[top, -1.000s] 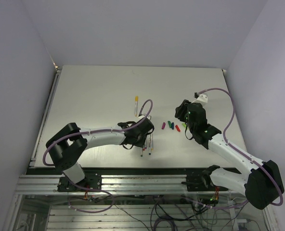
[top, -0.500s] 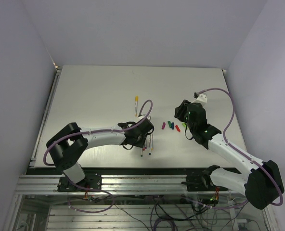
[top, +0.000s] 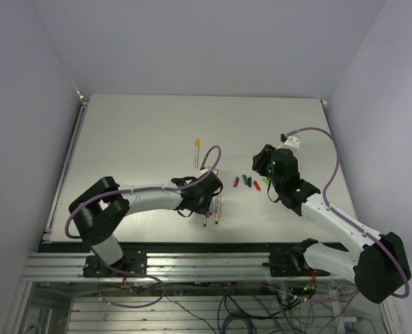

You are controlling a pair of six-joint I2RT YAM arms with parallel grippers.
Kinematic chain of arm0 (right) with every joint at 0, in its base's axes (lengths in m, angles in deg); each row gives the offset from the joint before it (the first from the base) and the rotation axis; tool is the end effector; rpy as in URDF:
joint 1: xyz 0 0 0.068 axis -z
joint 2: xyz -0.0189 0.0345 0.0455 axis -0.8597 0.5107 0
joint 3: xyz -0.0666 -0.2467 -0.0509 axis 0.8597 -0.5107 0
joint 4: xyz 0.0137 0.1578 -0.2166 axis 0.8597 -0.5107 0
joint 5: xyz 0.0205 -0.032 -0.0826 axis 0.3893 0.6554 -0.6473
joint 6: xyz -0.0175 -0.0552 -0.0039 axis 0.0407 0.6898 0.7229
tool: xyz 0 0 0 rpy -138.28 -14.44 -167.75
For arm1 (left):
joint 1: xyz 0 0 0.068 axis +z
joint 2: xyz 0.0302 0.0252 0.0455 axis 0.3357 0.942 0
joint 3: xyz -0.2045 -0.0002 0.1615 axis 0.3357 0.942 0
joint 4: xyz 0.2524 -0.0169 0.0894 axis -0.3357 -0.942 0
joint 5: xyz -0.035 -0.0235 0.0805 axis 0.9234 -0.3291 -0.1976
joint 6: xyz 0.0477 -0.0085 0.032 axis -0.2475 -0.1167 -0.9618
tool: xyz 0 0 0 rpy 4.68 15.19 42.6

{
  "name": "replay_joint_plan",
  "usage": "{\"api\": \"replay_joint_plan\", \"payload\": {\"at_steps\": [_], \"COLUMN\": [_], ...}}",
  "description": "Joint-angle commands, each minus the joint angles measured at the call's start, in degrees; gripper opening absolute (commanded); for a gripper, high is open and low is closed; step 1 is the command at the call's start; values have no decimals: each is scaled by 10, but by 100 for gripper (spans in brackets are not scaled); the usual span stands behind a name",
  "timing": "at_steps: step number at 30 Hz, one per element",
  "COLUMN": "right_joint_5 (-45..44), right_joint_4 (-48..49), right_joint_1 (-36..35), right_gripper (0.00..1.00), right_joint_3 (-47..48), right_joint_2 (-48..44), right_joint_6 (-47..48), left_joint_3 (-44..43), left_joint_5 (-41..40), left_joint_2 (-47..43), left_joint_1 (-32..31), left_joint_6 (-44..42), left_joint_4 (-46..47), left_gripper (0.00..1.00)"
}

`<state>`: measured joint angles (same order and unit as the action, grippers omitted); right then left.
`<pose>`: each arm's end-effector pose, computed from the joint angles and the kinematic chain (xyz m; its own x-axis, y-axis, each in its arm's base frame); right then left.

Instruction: Insert the pens into the pen caps

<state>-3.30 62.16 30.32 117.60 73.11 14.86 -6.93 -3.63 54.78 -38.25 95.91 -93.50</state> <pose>0.2319 0.1107 0.2344 -0.3771 0.3770 -0.8460 0.0672 0.9221 0.3810 0.1806 -0.2677 0.1420 -0.8241 0.2579 -0.5044 0.3424 0.9361 -0.0809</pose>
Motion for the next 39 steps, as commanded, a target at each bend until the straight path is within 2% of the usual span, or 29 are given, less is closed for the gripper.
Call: {"api": "replay_joint_plan", "payload": {"at_steps": [1, 17, 29, 36, 39], "right_joint_5": [-1, 1, 7, 13, 14], "right_joint_4": [1, 2, 5, 9, 7], "right_joint_1": [1, 1, 1, 1, 1], "right_gripper": [41, 41, 41, 41, 41], "right_joint_3": [-8, -11, -13, -15, -20], "right_joint_2": [-10, -11, -6, -5, -8], "right_joint_6": [-3, -5, -9, -14, -17], "left_joint_3": [2, -14, -14, 0, 5], "left_joint_5": [11, 12, -14, 5, 15], "left_joint_2": [9, 26, 24, 32, 42], "left_joint_1": [-3, -3, -3, -3, -3], "left_joint_6": [6, 4, 32, 36, 37], "left_joint_4": [12, -17, -140, -146, -137], "left_gripper": [49, 48, 40, 40, 34]}}
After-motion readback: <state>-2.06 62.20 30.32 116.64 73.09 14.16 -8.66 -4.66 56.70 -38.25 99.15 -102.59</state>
